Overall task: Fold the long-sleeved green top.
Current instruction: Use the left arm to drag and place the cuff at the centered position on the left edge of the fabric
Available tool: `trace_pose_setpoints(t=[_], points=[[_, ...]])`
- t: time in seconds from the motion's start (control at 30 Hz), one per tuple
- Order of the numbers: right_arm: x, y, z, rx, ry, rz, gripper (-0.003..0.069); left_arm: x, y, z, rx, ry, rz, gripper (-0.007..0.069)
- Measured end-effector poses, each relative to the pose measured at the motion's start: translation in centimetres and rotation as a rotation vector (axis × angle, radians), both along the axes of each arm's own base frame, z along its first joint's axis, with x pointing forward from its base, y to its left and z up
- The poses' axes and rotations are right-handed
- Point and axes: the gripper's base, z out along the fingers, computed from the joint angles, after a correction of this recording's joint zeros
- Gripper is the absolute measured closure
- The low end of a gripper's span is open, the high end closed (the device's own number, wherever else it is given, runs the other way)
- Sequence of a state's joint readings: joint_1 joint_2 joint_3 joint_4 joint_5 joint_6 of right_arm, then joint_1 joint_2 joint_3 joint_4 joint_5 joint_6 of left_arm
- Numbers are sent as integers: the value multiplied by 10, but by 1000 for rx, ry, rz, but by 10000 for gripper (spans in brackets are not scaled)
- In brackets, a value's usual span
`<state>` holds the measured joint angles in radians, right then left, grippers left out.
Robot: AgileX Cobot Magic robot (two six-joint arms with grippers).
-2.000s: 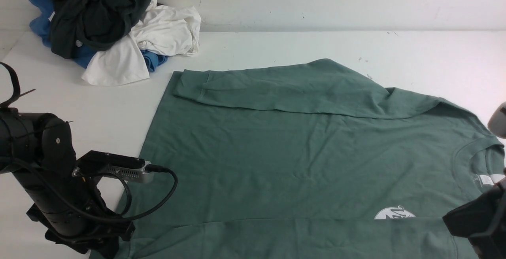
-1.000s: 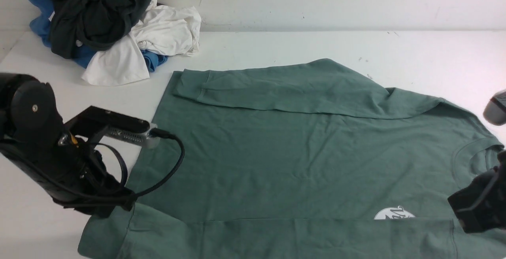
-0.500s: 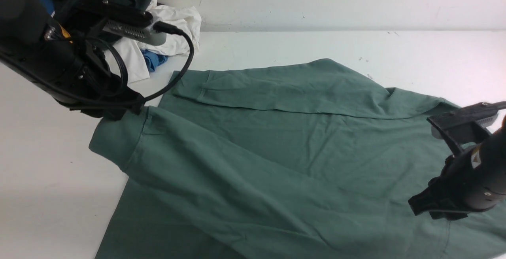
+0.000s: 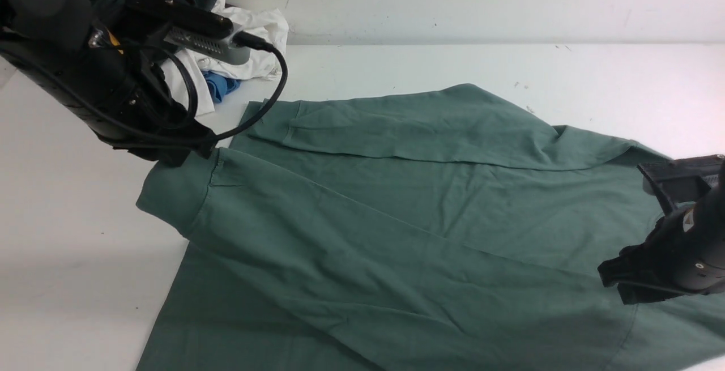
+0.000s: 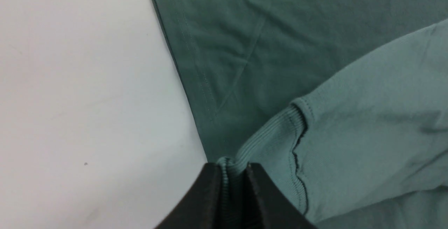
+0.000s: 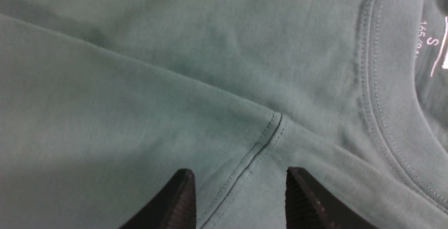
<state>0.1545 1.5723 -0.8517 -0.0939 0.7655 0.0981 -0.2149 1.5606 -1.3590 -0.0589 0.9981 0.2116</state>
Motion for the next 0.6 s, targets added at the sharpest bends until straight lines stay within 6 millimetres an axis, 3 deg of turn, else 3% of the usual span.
trace_pose_setpoints(t=[0.3,0.6], points=[[-3,-1,-1,-10,37,-2,319,56,-9,-16,44,-9,-3,559],[-4,-1,-1,-13,43,3,319,92,-8,-60,140,63,51,559]])
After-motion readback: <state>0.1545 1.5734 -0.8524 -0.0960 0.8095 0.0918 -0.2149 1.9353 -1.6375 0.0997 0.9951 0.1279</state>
